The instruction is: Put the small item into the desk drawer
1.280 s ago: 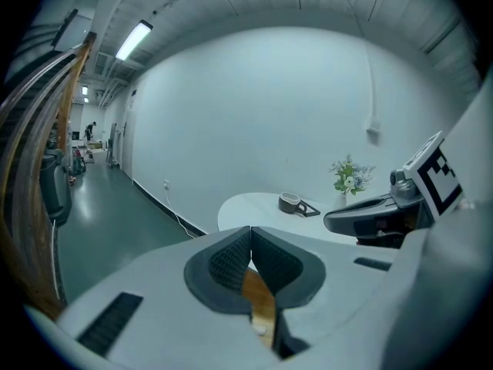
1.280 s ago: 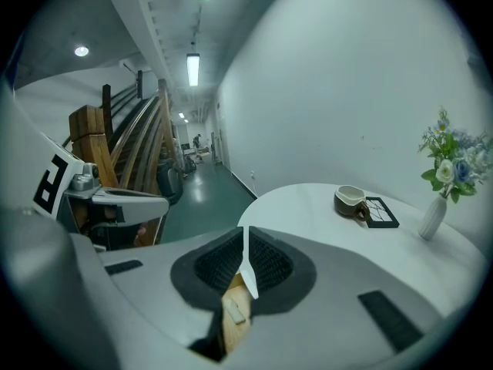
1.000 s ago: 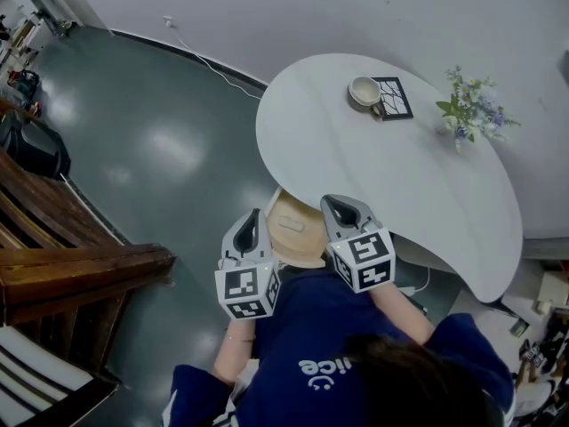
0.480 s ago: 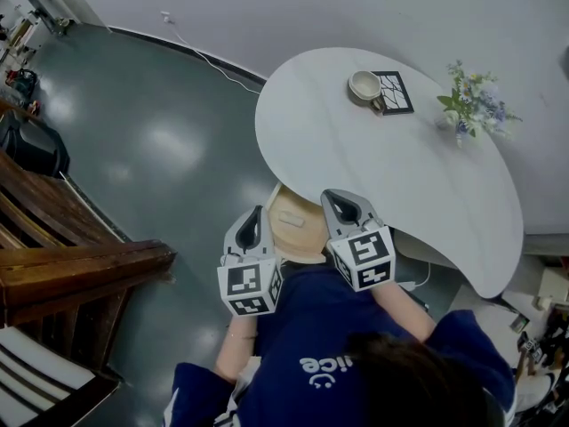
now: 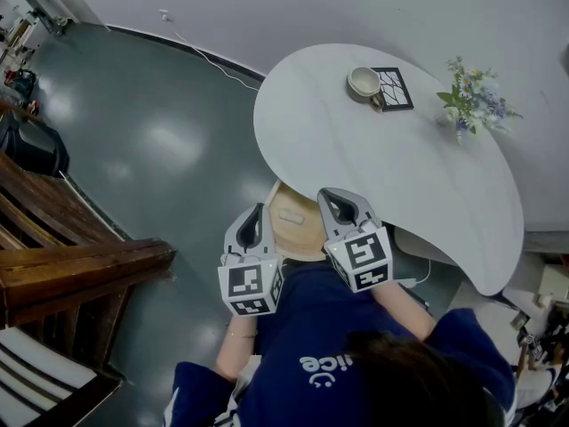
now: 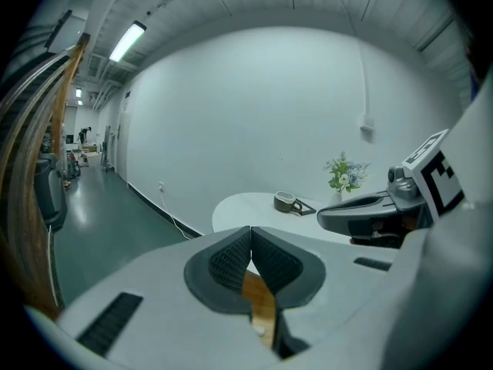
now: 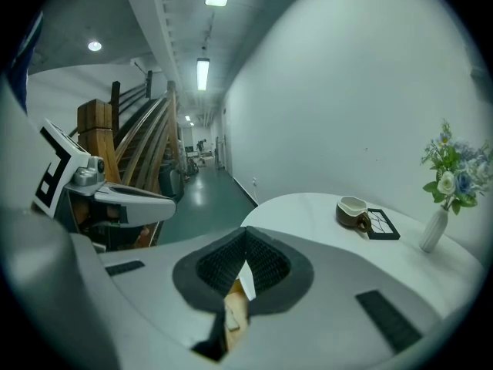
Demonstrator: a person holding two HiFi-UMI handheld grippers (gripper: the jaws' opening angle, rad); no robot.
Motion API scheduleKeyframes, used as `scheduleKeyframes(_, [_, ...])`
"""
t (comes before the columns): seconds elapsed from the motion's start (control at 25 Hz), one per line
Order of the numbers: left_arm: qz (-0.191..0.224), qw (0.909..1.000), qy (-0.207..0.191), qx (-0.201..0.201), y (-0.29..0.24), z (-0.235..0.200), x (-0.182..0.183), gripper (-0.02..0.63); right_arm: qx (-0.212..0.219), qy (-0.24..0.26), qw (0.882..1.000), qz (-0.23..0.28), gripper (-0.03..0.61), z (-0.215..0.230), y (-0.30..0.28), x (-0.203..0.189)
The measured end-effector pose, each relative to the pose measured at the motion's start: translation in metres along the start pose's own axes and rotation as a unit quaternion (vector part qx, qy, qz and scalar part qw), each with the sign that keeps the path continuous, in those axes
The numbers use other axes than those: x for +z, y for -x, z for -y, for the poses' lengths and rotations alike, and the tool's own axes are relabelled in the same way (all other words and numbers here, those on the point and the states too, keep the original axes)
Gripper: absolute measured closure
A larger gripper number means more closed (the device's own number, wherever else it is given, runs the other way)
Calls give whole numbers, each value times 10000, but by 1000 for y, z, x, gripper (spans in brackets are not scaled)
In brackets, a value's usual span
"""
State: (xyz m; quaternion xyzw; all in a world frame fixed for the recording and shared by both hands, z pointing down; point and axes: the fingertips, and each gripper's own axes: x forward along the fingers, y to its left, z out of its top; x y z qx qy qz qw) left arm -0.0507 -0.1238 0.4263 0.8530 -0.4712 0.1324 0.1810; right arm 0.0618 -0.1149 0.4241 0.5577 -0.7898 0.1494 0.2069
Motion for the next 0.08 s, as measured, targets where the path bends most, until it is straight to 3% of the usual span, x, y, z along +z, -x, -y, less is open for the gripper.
scheduleKeyframes(0.08, [34, 10000, -32, -12, -1, 2, 2, 609, -5, 19, 10000, -1, 572, 1, 0, 0])
